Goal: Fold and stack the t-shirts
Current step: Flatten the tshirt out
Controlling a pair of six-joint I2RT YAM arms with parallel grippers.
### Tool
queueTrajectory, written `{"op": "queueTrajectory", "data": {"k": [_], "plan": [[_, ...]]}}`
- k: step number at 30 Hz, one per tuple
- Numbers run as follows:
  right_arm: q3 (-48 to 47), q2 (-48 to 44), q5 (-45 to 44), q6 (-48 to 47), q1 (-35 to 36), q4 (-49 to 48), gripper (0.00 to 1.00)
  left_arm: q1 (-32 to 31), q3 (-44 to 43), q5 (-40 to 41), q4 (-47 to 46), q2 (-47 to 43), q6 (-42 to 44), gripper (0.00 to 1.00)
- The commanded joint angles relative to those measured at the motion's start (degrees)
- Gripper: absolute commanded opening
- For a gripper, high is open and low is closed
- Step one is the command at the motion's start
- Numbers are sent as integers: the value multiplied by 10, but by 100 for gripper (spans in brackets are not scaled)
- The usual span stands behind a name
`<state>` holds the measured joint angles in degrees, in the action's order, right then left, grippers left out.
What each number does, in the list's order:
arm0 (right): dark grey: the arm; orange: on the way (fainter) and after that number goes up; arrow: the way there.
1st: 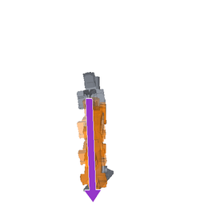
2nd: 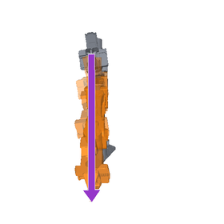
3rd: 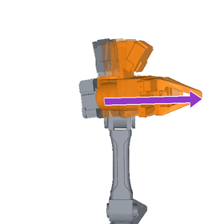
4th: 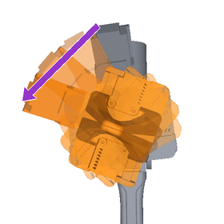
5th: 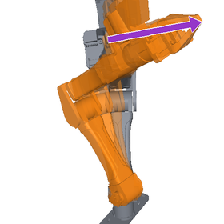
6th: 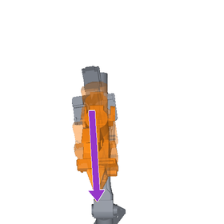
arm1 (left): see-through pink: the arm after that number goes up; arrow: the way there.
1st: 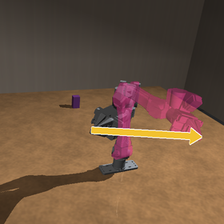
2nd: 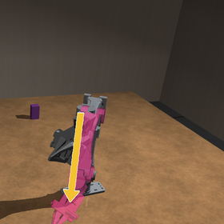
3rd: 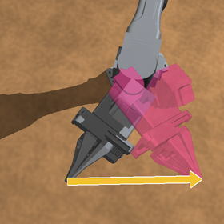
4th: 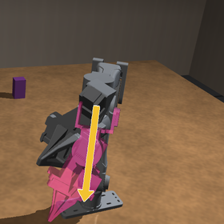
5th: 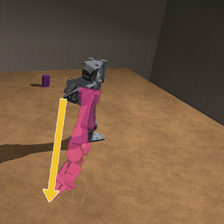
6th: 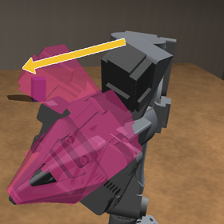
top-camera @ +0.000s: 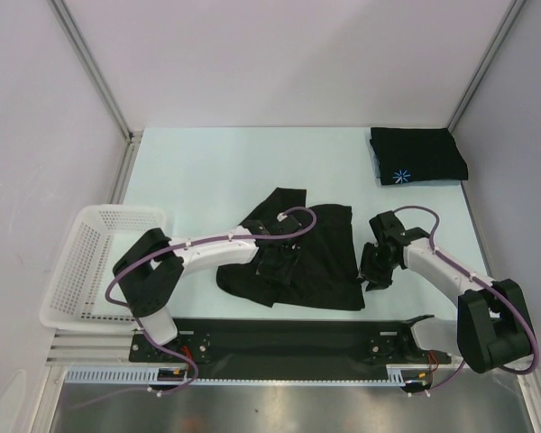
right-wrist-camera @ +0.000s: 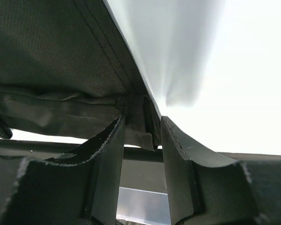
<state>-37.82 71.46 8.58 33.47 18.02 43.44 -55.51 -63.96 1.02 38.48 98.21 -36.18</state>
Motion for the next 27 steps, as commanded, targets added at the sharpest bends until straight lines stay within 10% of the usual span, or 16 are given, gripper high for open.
{"op": "queueTrajectory", "data": {"k": [1, 8, 12, 17, 27], "plan": [[-8, 5, -16, 15, 9, 2, 42, -3, -11, 16, 2, -2, -8, 52], [-5, 36, 9, 24, 23, -32, 39, -1, -14, 19, 7, -3, 4, 32], [-12, 28, 7, 32, 33, -21, 26, 2, -27, 35, 28, -12, 9, 0], [-73, -7, -46, 19, 21, 41, 0, 29, -58, 83, 77, -65, 23, 0], [-284, 49, -70, -45, -88, 25, 0, 242, -165, 75, 72, -189, 127, 0]]}}
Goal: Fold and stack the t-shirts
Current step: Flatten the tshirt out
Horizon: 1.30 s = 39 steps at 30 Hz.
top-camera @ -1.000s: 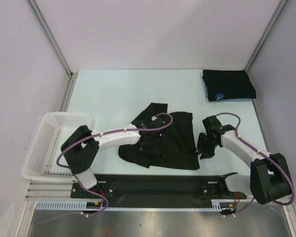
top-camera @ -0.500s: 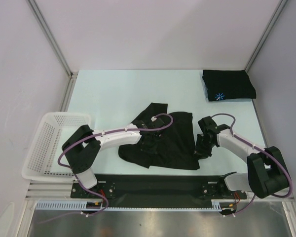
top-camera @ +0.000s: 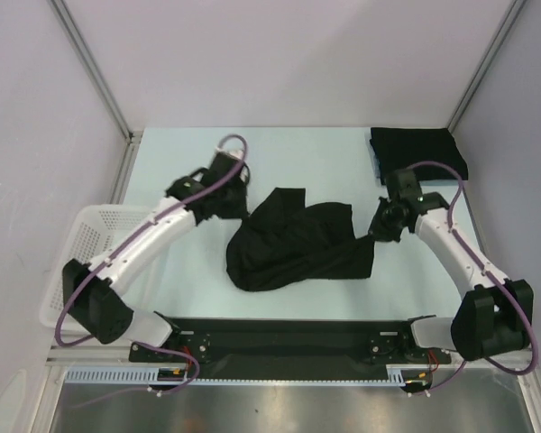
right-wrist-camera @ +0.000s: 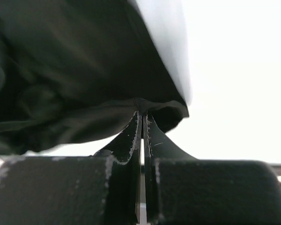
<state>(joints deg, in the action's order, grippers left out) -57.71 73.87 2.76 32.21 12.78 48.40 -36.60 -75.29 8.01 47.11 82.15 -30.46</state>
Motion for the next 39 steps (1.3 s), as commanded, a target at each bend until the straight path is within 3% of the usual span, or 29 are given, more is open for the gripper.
{"op": "queueTrajectory", "data": {"k": [1, 6, 10, 12, 15, 18, 20, 21, 22, 24, 25, 28, 30, 31, 32, 33, 36, 37, 39], "plan": [[-112, 53, -12, -36, -45, -32, 0, 96, -90, -8, -22, -28, 79, 0], [-362, 152, 14, -58, -83, -16, 0, 214, -272, -64, -47, 39, 119, 0], [-503, 189, 12, -66, -101, 27, 0, 260, -425, -117, -58, 78, 108, 0], [-551, 167, 9, -66, -112, 38, 0, 279, -431, -164, -90, 65, 78, 1], [-537, 105, -13, -68, -110, 43, 0, 290, -430, -163, -100, 36, 89, 0], [-447, 18, -43, -71, -99, 50, 0, 290, -375, -113, -85, -28, 99, 0], [-378, -33, -45, -68, -92, 60, 0, 290, -280, -93, -70, -78, 98, 0], [-299, -82, -50, -62, -85, 66, 0, 290, -238, -84, -67, -96, 93, 0], [-259, -105, -43, -51, -86, 73, 0, 290, -139, -83, -63, -116, 86, 0], [-138, -155, -13, -18, -89, 92, 0, 291, -35, -58, -61, -191, 63, 0], [-106, -197, -12, -6, -92, 117, 0, 291, 69, -33, -62, -223, 51, 0], [17, -256, 13, 33, -100, 159, 1, 298, 238, -25, -51, -319, -15, 1], [58, -272, 50, 51, -101, 165, 12, 302, 310, -32, -30, -361, -61, 33], [83, -278, 59, 49, -107, 168, 24, 303, 324, -34, -26, -372, -71, 56], [88, -281, 67, 42, -112, 168, 40, 304, 331, -34, -22, -384, -78, 70], [86, -278, 72, 32, -115, 167, 43, 304, 333, -32, -18, -399, -81, 76], [58, -254, 58, -6, -138, 145, 52, 304, 292, -19, -13, -386, -53, 79], [49, -244, 50, -13, -132, 116, 60, 304, 267, -19, -18, -359, -44, 79], [38, -205, 55, -18, -110, 79, 70, 304, 256, -74, -51, -331, -10, 78]]}}
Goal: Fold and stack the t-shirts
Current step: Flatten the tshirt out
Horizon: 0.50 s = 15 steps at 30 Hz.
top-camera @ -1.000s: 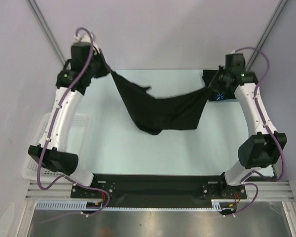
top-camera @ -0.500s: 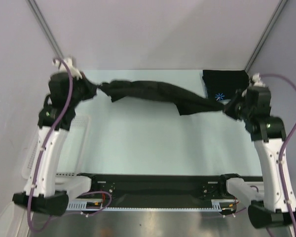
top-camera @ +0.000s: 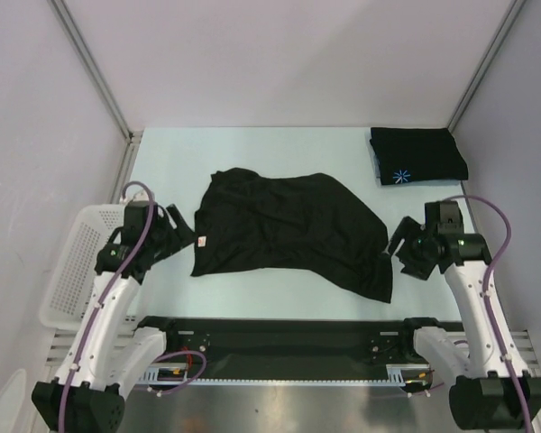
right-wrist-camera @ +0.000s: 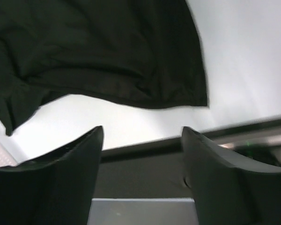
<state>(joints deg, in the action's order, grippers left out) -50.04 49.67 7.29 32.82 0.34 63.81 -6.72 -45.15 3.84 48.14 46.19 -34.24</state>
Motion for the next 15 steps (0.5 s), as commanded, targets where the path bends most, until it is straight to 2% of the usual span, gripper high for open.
{"op": "queueTrajectory", "data": {"k": [1, 3, 5, 6, 9, 10, 13, 15], "plan": [[-41, 58, 15, -27, 17, -111, 75, 5, -47, -75, -99, 56, 36, 77], [-38, 117, 33, -34, 18, -141, 77, -6, -39, -162, -146, 90, 34, 77], [-40, 159, 47, -41, 18, -173, 77, -26, -40, -193, -184, 155, 37, 77], [-45, 201, 60, -44, 19, -181, 77, -60, -49, -185, -186, 176, 51, 77], [-57, 248, 73, -54, 19, -199, 73, -121, -120, -146, -175, 284, 96, 76], [-58, 264, 75, -57, 19, -209, 72, -130, -132, -139, -173, 308, 105, 74], [-66, 285, 90, -67, 19, -214, 68, -138, -164, -144, -213, 374, 152, 53], [-71, 292, 93, -71, 19, -207, 63, -138, -184, -144, -238, 424, 191, 51]]}}
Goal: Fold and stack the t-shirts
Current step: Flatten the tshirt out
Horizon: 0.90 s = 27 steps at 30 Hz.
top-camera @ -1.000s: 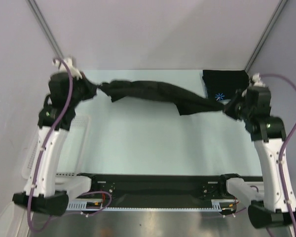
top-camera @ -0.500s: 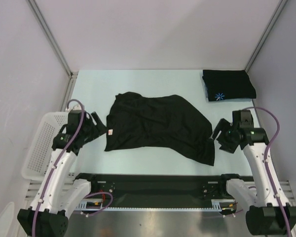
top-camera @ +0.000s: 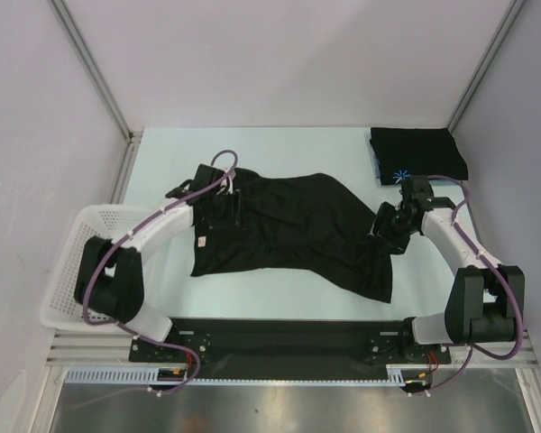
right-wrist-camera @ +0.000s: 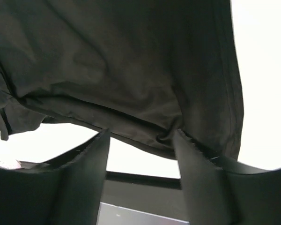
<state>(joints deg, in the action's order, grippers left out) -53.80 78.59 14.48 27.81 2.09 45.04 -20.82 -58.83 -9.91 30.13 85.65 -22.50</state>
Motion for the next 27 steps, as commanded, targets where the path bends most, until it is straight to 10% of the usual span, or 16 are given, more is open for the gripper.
{"op": "queueTrajectory", "data": {"k": [1, 10, 27], "plan": [[-36, 3, 20, -23, 3, -11, 59, 3, -77, 0, -54, 56, 85, 52], [-23, -23, 22, -18, -1, 19, 52, 4, -233, 49, -24, 238, 150, 48], [-19, -43, 45, -20, -16, 34, 52, 37, -293, 11, 13, 303, 178, 35]]}}
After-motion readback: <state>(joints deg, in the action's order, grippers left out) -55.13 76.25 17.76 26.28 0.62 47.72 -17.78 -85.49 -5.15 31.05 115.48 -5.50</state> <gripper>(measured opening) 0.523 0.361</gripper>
